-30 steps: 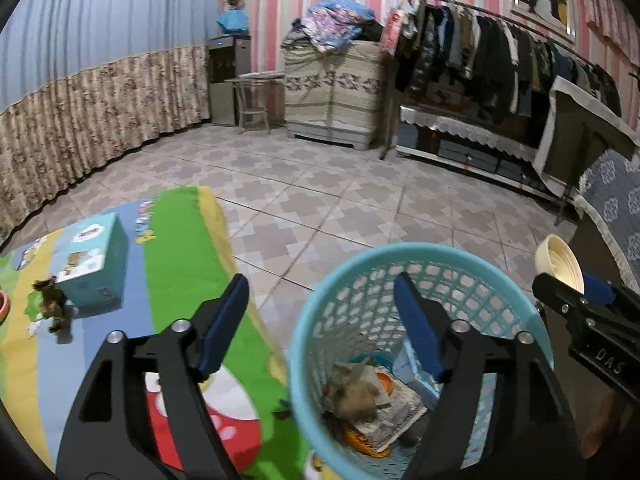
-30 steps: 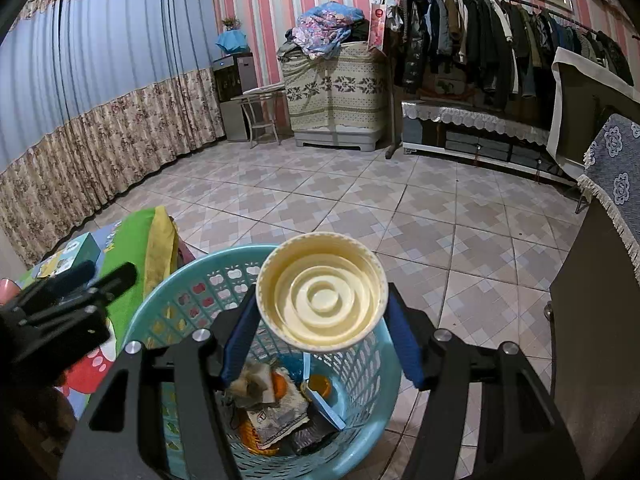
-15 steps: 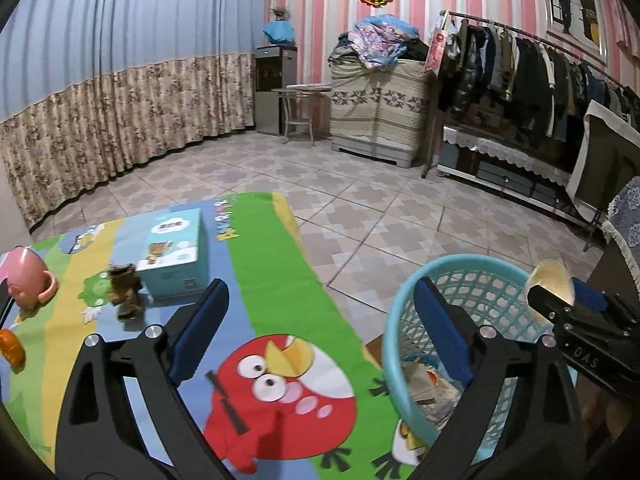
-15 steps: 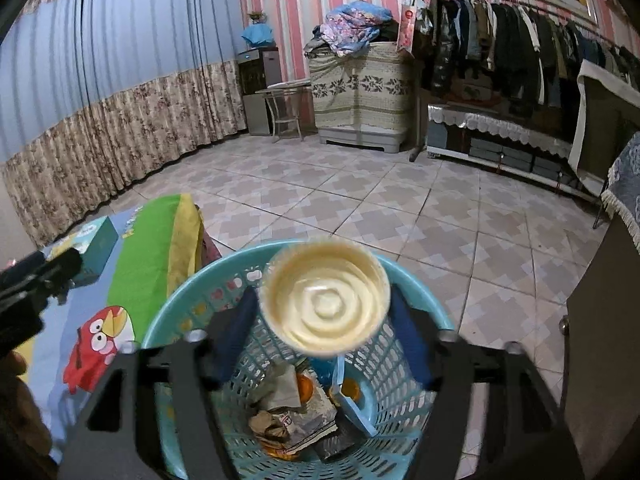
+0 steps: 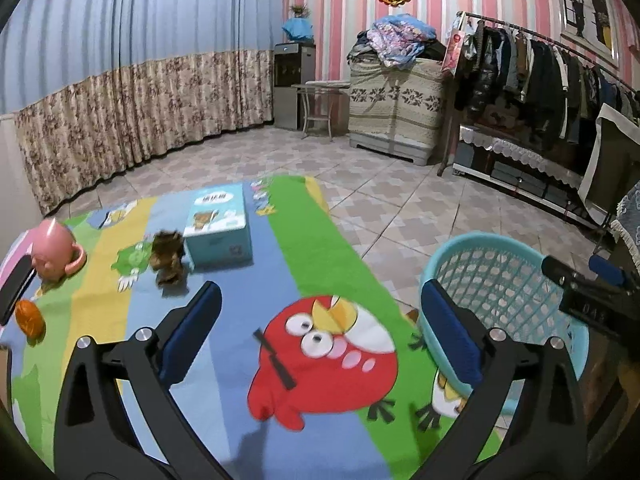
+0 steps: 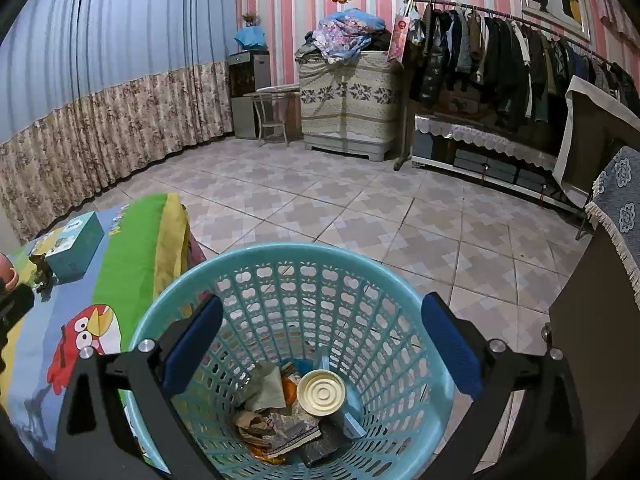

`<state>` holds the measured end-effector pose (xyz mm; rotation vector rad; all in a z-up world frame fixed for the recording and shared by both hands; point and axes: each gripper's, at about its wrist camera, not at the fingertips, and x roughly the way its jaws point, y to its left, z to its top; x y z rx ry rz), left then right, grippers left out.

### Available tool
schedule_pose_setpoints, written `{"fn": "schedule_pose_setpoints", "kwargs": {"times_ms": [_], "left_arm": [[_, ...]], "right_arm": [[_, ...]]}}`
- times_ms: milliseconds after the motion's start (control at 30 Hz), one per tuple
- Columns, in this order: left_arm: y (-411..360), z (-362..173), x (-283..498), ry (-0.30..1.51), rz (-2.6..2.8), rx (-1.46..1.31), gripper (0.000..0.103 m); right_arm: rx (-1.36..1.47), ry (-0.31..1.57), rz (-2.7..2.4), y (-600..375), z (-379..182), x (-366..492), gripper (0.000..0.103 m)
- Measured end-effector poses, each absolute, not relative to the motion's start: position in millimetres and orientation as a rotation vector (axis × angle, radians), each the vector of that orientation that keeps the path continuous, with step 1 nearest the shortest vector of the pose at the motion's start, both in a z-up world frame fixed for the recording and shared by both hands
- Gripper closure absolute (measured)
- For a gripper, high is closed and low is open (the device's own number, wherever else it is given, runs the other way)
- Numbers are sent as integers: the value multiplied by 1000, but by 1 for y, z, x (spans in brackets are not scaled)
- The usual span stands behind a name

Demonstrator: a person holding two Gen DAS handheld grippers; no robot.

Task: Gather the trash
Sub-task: 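Move both tools back to the mat, left tool toward the orange peel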

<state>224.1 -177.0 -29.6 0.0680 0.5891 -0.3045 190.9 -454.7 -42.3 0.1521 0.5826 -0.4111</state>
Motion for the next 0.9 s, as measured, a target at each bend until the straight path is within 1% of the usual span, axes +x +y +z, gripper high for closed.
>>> {"fn": "schedule_pose_setpoints", "kwargs": {"times_ms": [233,433,600,900], "left_arm": [[-150,-40,211,617,-276,55,6],[-108,-41,207,610,-226,45,6],[-46,-43,218,615,-138,20,6],[88,-46,245,635,61,-87,6]], "right_arm": [[131,577,-384,-435,-44,194,5],[59,609,-352,-407,-51,202,5],[8,615,-331,-380,-52,205,5],[45,650,-189,-328,-58,209,5]]}}
